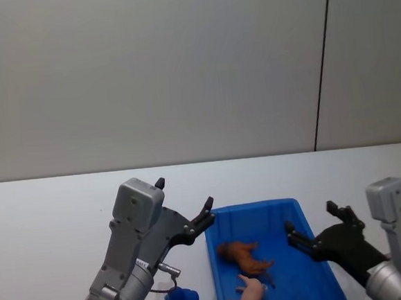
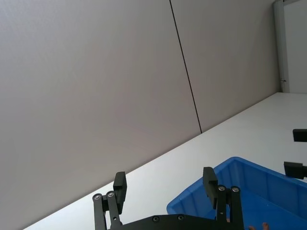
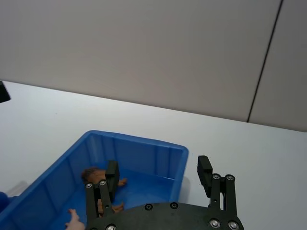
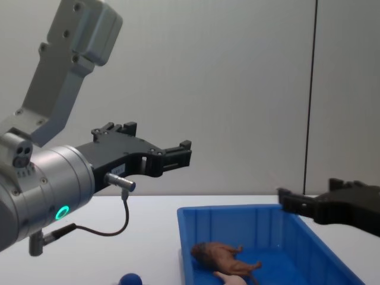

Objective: Pick up the two dolls from the table and place them into the box.

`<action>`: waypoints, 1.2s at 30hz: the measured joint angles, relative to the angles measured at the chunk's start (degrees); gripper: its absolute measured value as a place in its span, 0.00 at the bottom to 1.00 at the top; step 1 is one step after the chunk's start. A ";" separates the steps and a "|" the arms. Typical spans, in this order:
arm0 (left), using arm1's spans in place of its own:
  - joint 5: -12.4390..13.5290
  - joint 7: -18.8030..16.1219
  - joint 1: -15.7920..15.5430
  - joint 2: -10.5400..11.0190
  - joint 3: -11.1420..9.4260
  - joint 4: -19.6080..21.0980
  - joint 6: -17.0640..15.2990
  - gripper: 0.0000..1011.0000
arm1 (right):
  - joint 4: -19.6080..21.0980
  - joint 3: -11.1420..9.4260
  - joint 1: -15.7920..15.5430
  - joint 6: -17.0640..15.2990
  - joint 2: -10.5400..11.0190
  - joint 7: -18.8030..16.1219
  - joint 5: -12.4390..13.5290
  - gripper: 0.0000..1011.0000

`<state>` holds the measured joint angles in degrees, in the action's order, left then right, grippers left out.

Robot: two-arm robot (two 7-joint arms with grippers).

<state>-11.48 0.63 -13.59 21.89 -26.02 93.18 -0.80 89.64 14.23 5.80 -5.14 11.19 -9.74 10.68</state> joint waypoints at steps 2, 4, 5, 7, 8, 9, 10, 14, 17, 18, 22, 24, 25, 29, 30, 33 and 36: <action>0.00 0.00 0.00 0.00 0.00 0.00 0.00 0.99 | 0.41 -0.18 -0.43 0.18 0.26 0.93 0.00 0.99; 0.00 0.00 0.00 0.00 0.00 0.00 0.00 0.99 | 1.04 -0.45 -1.11 0.40 0.67 2.05 0.01 0.99; 0.00 0.00 0.00 0.00 0.00 0.00 0.00 0.99 | 1.55 -0.70 -1.66 0.55 1.00 2.89 0.07 0.99; 0.00 0.00 0.00 0.00 0.00 0.00 0.00 0.99 | 1.75 -0.80 -1.96 0.62 1.18 3.23 0.11 0.99; 0.00 0.00 0.00 0.00 0.00 0.00 0.00 0.99 | 2.14 -1.00 -2.34 0.74 1.41 3.85 0.23 0.99; 0.00 0.00 0.00 0.00 0.00 0.00 0.00 0.99 | 2.53 -1.22 -2.83 0.85 1.70 4.49 0.36 0.99; 0.00 0.00 0.00 0.00 0.00 0.00 0.00 0.99 | 2.72 -1.32 -3.06 0.90 1.84 4.79 0.41 0.99; 0.00 0.00 0.00 0.00 0.00 0.00 0.00 0.99 | 3.45 -1.69 -3.89 1.14 2.36 5.94 0.64 0.99; 0.00 0.00 0.03 0.00 0.02 0.00 -0.02 0.99 | 3.87 -1.90 -4.38 1.28 2.65 6.58 0.78 0.99; 0.00 0.00 0.05 0.01 0.04 0.00 -0.06 0.99 | 3.96 -1.94 -4.51 1.30 2.73 6.75 0.81 0.99; -0.38 -0.16 0.35 0.20 0.15 0.24 -0.77 0.99 | 4.33 -2.14 -4.93 1.43 2.98 7.35 0.93 0.99; -0.66 -0.29 0.52 0.34 0.24 0.42 -1.19 0.99 | 4.52 -2.22 -5.15 1.50 3.10 7.66 0.99 0.99; -0.85 -0.37 0.63 0.43 0.29 0.52 -1.50 0.99 | 4.56 -2.26 -5.22 1.51 3.14 7.75 1.00 0.99; -1.96 -0.79 1.26 0.95 0.59 1.23 -3.48 0.99 | 4.81 -2.38 -5.53 1.60 3.31 8.17 1.08 0.99; -2.17 -0.86 1.39 1.03 0.64 1.36 -3.81 0.99 | 4.85 -2.39 -5.57 1.61 3.34 8.21 1.09 0.99; -3.35 -1.20 2.06 1.56 0.93 2.02 -5.78 0.99 | 4.96 -2.45 -5.67 1.64 3.40 8.35 1.12 0.99; -4.17 -1.28 2.42 1.85 1.09 2.32 -6.80 0.99 | 5.03 -2.50 -5.80 1.66 3.47 8.51 1.15 0.99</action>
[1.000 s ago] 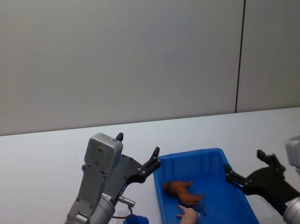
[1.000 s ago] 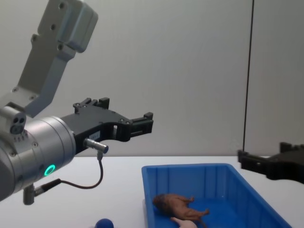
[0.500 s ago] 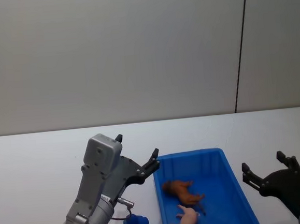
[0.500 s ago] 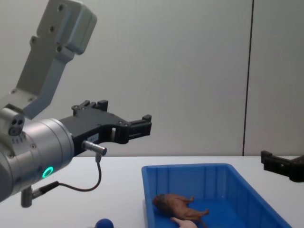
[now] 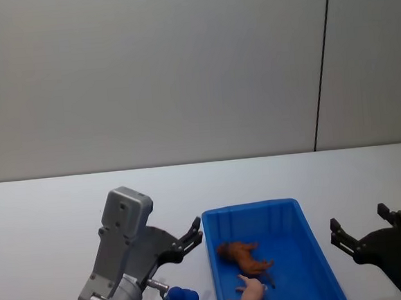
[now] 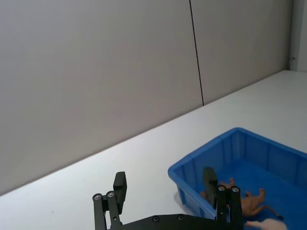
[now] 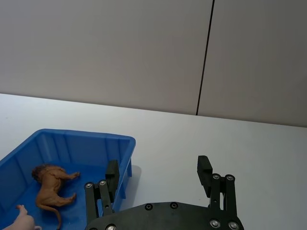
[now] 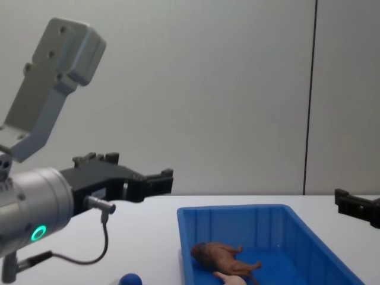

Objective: Pick up the two dolls from the table and place them into the box.

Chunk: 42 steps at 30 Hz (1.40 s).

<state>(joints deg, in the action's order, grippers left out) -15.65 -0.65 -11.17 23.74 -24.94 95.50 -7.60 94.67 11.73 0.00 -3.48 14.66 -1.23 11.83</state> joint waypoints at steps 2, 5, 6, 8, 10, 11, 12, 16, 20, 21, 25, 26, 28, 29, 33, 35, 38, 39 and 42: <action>-0.99 -0.03 0.44 0.32 0.18 0.24 -1.14 0.99 | 0.07 -0.03 -0.07 0.02 0.05 0.09 0.01 0.99; -2.21 -0.02 1.02 0.69 0.40 0.42 -2.31 0.99 | 0.13 -0.06 -0.15 0.03 0.10 0.20 0.03 0.99; -2.52 -0.02 1.16 0.78 0.45 0.44 -2.59 0.99 | 0.14 -0.06 -0.16 0.04 0.11 0.22 0.04 0.99; -3.53 0.11 1.56 1.05 0.60 0.49 -3.44 0.99 | 0.17 -0.07 -0.19 0.05 0.14 0.27 0.05 0.99; -4.26 0.26 1.80 1.21 0.69 0.52 -3.96 0.99 | 0.20 -0.08 -0.23 0.07 0.15 0.32 0.07 0.99; -4.57 0.34 1.92 1.28 0.73 0.52 -4.19 0.99 | 0.21 -0.09 -0.24 0.07 0.15 0.33 0.07 0.99; -5.15 0.53 2.19 1.44 0.81 0.53 -4.63 0.99 | 0.22 -0.09 -0.25 0.08 0.16 0.35 0.07 0.99; -6.49 1.07 2.76 1.73 0.94 0.53 -5.65 0.99 | 0.24 -0.11 -0.29 0.09 0.18 0.42 0.08 0.99; -7.78 1.70 3.28 1.94 1.04 0.31 -6.57 0.99 | 0.28 -0.14 -0.31 0.09 0.21 0.46 0.08 0.99; -7.78 1.70 3.28 1.94 1.04 0.31 -6.57 0.99 | 0.28 -0.14 -0.32 0.09 0.21 0.46 0.08 0.99; -8.54 2.16 3.64 2.01 1.05 -0.13 -7.16 0.99 | 0.30 -0.16 -0.34 0.09 0.23 0.48 0.08 0.99; -8.78 2.33 3.78 2.02 1.05 -0.39 -7.33 0.99 | 0.31 -0.16 -0.35 0.09 0.24 0.50 0.08 0.99; -9.10 2.60 3.91 2.00 1.05 -0.77 -7.56 0.99 | 0.32 -0.16 -0.36 0.09 0.25 0.51 0.08 0.99; -9.18 2.70 3.96 1.97 1.03 -0.95 -7.62 0.99 | 0.33 -0.16 -0.36 0.09 0.25 0.52 0.08 0.99; -9.42 3.15 4.04 1.79 0.96 -1.77 -7.86 0.99 | 0.34 -0.16 -0.38 0.09 0.25 0.55 0.08 0.99; -9.46 3.45 4.04 1.61 0.89 -2.38 -7.97 0.99 | 0.34 -0.16 -0.39 0.09 0.25 0.55 0.08 0.99; -9.40 3.82 3.99 1.36 0.78 -3.31 -8.07 0.99 | 0.34 -0.16 -0.39 0.09 0.25 0.55 0.08 0.99; -9.26 4.04 3.94 1.24 0.74 -3.76 -8.11 0.99 | 0.34 -0.16 -0.39 0.09 0.25 0.55 0.08 0.99; -9.07 4.33 3.83 1.05 0.66 -4.37 -8.15 0.97 | 0.34 -0.16 -0.39 0.09 0.25 0.55 0.08 0.99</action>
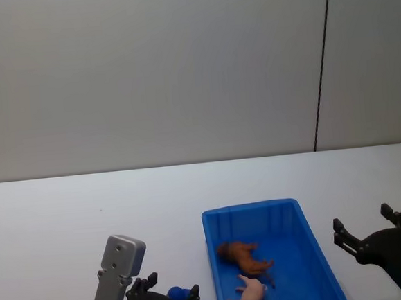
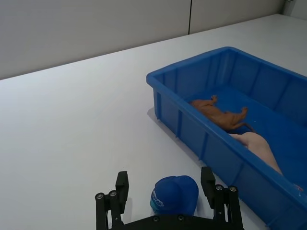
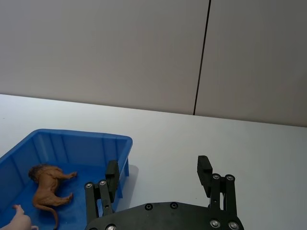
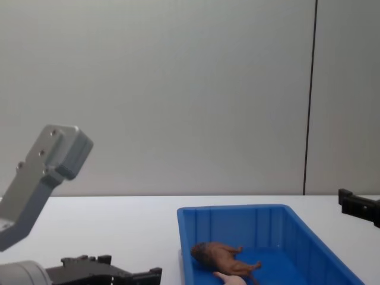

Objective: Pick up the two dolls from the table and place them into the box.

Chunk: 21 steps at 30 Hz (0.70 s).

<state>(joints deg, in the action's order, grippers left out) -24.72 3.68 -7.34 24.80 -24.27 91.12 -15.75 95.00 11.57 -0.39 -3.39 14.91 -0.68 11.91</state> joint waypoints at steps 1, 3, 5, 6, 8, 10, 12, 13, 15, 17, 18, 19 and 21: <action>0.08 0.12 -0.06 -0.08 -0.04 -0.27 -0.01 0.95 | 0.00 0.00 0.00 0.00 0.00 0.00 0.00 0.99; 0.44 0.65 -0.25 -0.37 -0.14 -1.16 -0.01 0.91 | 0.00 0.00 -0.01 0.00 0.00 0.00 0.00 0.99; 0.63 0.91 -0.35 -0.49 -0.18 -1.65 -0.01 0.86 | 0.00 0.00 0.00 0.00 0.00 0.00 0.00 0.99; 0.72 1.04 -0.40 -0.56 -0.20 -1.84 0.00 0.83 | 0.00 0.00 0.00 0.00 0.00 0.00 0.00 0.99; 0.87 1.27 -0.47 -0.67 -0.25 -2.20 0.03 0.79 | 0.00 0.00 0.00 0.00 0.00 0.00 0.00 0.99; 1.24 1.64 -0.61 -0.87 -0.30 -2.83 0.18 0.72 | 0.00 0.00 0.00 0.00 0.00 0.00 0.00 0.99; 1.37 1.77 -0.66 -0.97 -0.33 -3.13 0.27 0.64 | 0.00 0.00 0.00 0.00 0.00 -0.01 0.00 0.99; 1.48 1.86 -0.69 -0.99 -0.34 -3.25 0.35 0.62 | -0.01 0.00 0.00 0.00 0.00 -0.01 0.00 0.99; 1.68 2.00 -0.74 -1.10 -0.36 -3.58 0.52 0.54 | 0.00 0.00 0.00 0.00 0.00 -0.01 0.00 0.99; 1.83 2.10 -0.76 -1.16 -0.36 -3.79 0.74 0.48 | -0.01 0.01 0.00 0.00 0.00 -0.01 0.00 0.99; 1.88 2.12 -0.76 -1.18 -0.36 -3.83 0.83 0.46 | -0.01 0.01 0.00 0.00 0.00 -0.01 0.00 0.99; 1.96 2.12 -0.76 -1.19 -0.37 -3.90 0.90 0.44 | -0.01 0.00 0.00 0.00 0.00 -0.01 0.00 0.99; 2.02 2.14 -0.76 -1.21 -0.36 -3.96 1.12 0.36 | -0.01 0.01 0.00 0.00 0.00 -0.01 0.00 0.99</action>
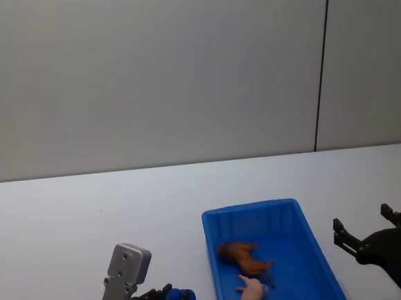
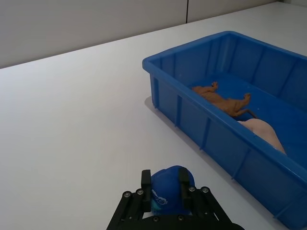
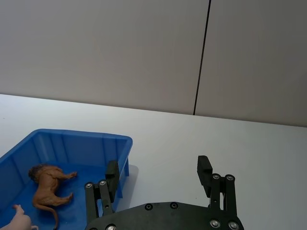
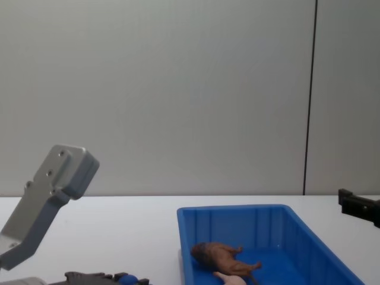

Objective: Pick up the two dolls from the table and place them into the box.

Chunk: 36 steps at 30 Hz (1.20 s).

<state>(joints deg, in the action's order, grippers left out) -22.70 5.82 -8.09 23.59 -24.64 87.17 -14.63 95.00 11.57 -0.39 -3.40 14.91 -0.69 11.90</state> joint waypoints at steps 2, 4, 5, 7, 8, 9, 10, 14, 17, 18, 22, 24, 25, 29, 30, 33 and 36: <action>0.08 0.00 0.05 0.00 0.06 0.00 0.54 0.32 | 0.00 0.00 0.00 0.00 0.00 0.00 0.00 0.99; 0.10 -0.01 0.11 0.02 0.10 0.07 0.86 0.30 | 0.00 0.00 0.00 0.00 0.00 0.00 0.00 0.99; 0.12 -0.04 0.17 0.07 0.19 0.28 1.21 0.29 | 0.00 0.00 0.00 0.00 0.00 0.00 0.00 0.99; 0.15 -0.09 0.22 0.13 0.27 0.54 1.63 0.28 | 0.00 0.00 0.00 0.00 0.00 0.00 0.00 0.99; 0.18 -0.13 0.24 0.16 0.32 0.69 1.93 0.27 | 0.00 0.00 0.00 0.00 0.00 0.00 0.00 0.99; 0.24 -0.22 0.29 0.23 0.42 1.04 2.40 0.26 | 0.00 0.00 0.00 0.00 0.00 0.00 0.00 0.99; 0.28 -0.27 0.32 0.28 0.49 1.28 2.65 0.26 | 0.00 0.00 0.00 0.00 0.00 0.00 0.00 0.99; 0.63 -0.41 0.38 0.48 0.77 2.32 3.98 0.24 | 0.00 0.00 0.00 0.00 0.00 0.00 0.00 0.99; 1.10 -0.41 0.37 0.67 1.06 3.62 5.29 0.22 | 0.00 0.00 0.00 0.00 0.00 0.00 0.00 0.99; 1.26 -0.39 0.36 0.69 1.12 3.89 5.63 0.22 | 0.00 0.00 0.00 0.00 0.00 0.00 0.00 0.99; 1.92 0.33 0.12 0.79 1.39 5.18 7.15 0.20 | 0.00 0.00 0.00 0.00 0.00 0.00 0.00 0.99; 2.21 1.16 -0.14 0.78 1.51 5.84 8.10 0.19 | 0.00 0.00 0.00 0.00 0.00 0.00 0.00 0.99; 2.28 1.46 -0.23 0.77 1.55 6.01 8.40 0.18 | 0.00 0.00 0.00 0.00 0.00 0.00 0.00 0.99; 2.38 3.19 -0.84 0.50 1.68 6.64 9.86 0.17 | 0.00 0.00 0.00 0.00 0.00 0.00 0.00 0.99; 2.38 3.78 -0.97 0.42 1.69 6.72 10.22 0.17 | 0.00 0.00 0.00 0.00 0.00 0.00 0.00 0.99; 2.32 5.48 -1.61 0.01 1.72 6.89 11.23 0.17 | 0.00 0.00 0.00 0.00 0.00 0.00 0.00 0.99; 1.97 7.72 -2.36 -0.54 1.71 6.89 12.24 0.17 | 0.00 0.00 0.00 0.00 0.00 0.00 0.00 0.99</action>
<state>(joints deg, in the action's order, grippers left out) -20.74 13.53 -10.45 23.05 -22.93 94.06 -2.39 95.00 11.57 -0.39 -3.40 14.91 -0.69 11.90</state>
